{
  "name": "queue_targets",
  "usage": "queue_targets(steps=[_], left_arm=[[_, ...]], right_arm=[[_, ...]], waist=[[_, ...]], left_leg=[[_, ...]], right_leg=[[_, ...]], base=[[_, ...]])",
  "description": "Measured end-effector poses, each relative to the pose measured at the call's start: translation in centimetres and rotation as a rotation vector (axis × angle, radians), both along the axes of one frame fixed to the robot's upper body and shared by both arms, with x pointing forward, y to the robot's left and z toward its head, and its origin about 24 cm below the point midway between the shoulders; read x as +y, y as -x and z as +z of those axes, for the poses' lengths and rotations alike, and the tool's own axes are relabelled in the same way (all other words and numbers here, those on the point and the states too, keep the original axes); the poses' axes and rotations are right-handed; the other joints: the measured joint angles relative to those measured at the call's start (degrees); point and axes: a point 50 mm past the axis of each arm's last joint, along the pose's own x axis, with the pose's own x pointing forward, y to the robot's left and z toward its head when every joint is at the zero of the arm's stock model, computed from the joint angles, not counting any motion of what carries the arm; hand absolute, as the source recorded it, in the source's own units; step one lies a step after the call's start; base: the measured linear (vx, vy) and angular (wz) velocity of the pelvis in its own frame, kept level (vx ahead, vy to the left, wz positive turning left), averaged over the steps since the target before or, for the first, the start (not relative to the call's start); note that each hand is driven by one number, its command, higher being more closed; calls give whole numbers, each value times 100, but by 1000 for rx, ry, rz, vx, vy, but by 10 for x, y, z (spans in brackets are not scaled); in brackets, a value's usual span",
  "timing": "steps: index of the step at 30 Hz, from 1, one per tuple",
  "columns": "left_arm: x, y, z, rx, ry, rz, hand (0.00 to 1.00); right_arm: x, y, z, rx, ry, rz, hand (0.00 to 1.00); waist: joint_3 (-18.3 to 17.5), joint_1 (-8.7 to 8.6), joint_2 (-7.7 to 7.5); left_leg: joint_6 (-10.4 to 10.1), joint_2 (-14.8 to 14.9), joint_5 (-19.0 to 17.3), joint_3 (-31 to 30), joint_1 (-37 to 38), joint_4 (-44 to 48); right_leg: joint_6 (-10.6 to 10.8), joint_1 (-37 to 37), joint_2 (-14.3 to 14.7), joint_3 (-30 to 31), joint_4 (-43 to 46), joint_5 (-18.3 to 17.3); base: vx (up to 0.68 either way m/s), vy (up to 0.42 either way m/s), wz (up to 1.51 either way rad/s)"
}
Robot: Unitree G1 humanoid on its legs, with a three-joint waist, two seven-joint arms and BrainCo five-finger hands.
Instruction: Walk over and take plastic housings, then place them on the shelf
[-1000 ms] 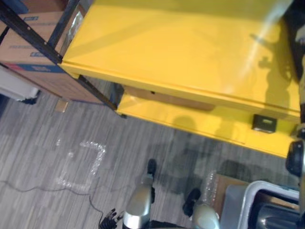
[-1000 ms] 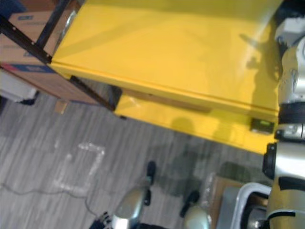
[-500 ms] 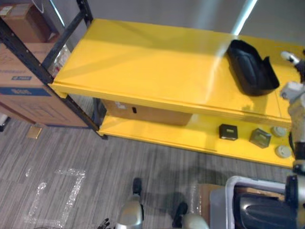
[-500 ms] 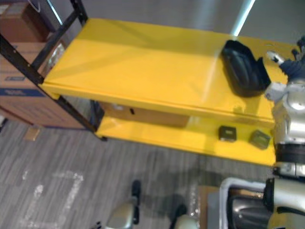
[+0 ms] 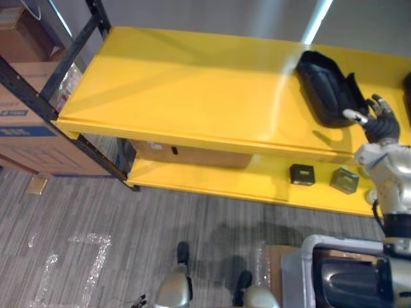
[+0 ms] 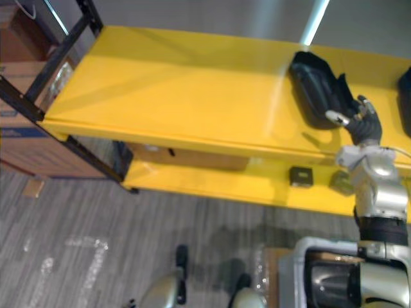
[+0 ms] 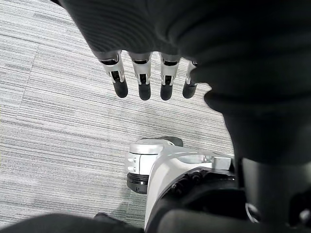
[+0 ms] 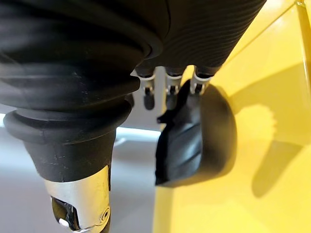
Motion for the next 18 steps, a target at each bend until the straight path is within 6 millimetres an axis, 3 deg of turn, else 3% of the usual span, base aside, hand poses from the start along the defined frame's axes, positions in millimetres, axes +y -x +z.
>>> queue_targets(steps=[5,18], left_arm=[[1,1,0,4,-2,-2,0],[1,2,0,7,-1,-5,0]], right_arm=[[7,-4,-8,28,-1,46,0],[26,-14,-2,29,57,153,0]], waist=[[15,18,-28],[15,22,-28]], left_leg=[[2,-20,1,-24,8,1],[3,-30,3,-42,9,1]], right_leg=[[4,22,-24,-18,3,5],[4,29,-18,-34,-1,5]], base=[[1,-2,1],[0,0,0]])
